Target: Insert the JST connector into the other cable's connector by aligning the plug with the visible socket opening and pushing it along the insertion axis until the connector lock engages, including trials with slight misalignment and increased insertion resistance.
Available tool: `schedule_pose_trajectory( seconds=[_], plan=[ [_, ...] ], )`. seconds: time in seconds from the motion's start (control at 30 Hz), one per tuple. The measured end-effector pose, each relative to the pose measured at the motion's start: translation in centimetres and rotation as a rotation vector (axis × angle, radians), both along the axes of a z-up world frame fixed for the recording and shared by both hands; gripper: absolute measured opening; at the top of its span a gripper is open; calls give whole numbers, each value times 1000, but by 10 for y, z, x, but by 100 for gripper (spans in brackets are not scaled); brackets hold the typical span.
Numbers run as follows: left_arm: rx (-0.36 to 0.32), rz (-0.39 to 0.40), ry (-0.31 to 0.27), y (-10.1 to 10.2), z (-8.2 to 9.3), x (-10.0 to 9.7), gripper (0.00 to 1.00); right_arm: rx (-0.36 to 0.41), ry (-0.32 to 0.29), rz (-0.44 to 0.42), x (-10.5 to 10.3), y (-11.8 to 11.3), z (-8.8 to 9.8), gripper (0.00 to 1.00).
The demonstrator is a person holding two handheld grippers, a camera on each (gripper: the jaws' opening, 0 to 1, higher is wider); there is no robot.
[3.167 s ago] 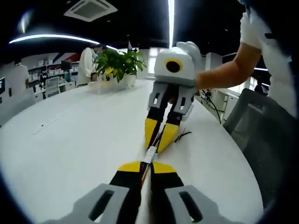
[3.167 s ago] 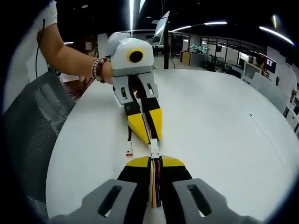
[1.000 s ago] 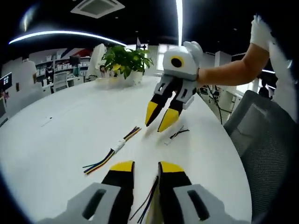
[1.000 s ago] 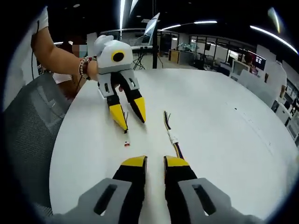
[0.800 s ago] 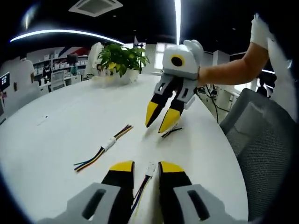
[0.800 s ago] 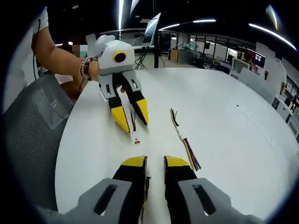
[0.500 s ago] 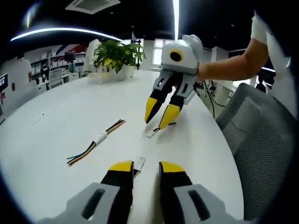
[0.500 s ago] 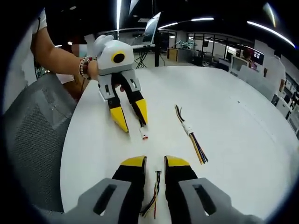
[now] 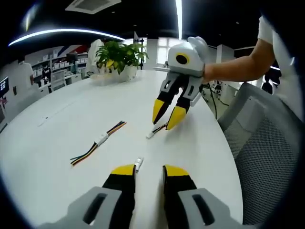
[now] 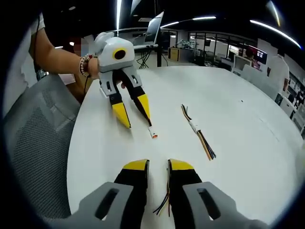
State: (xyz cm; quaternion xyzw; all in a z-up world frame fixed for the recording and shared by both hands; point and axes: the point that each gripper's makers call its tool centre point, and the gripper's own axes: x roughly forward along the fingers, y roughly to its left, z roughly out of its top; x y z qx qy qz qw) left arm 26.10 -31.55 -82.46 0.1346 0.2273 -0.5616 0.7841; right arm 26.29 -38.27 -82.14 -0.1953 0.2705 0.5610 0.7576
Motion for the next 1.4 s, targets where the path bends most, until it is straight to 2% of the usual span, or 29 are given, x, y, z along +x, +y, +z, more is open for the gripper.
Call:
schedule_pose_trajectory(
  seconds=[0.13, 0.23, 0.33, 0.6, 0.83, 1.0, 1.07, 1.17, 1.4],
  plan=[
    [-5, 9, 1, 0, 0, 1, 16, 3, 1, -21, 2, -2, -3, 13],
    [14, 27, 37, 5, -10, 4, 16, 7, -1, -37, 3, -2, -8, 12],
    [14, 37, 42, 6, -13, 7, 17, 10, 1, -59, 5, -3, -13, 13],
    [49, 20, 0, 0, -22, 7, 16, -14, -10, -79, 9, -4, -26, 14],
    [46, 34, -13, 1, -23, 14, 15, -5, -15, -100, 15, -4, -27, 12],
    [42, 27, -20, -1, -23, 16, 10, -14, -7, -93, 16, -2, -31, 12],
    [40, 22, -25, -2, -23, 17, 8, -9, -5, -100, 18, -3, -30, 10],
    [39, 13, -32, -4, -23, 17, 1, -5, -10, -88, 18, -3, -31, 5],
    [42, -9, -47, -9, -23, 15, 1, 0, -11, -69, 16, -1, -31, 5]
  ],
)
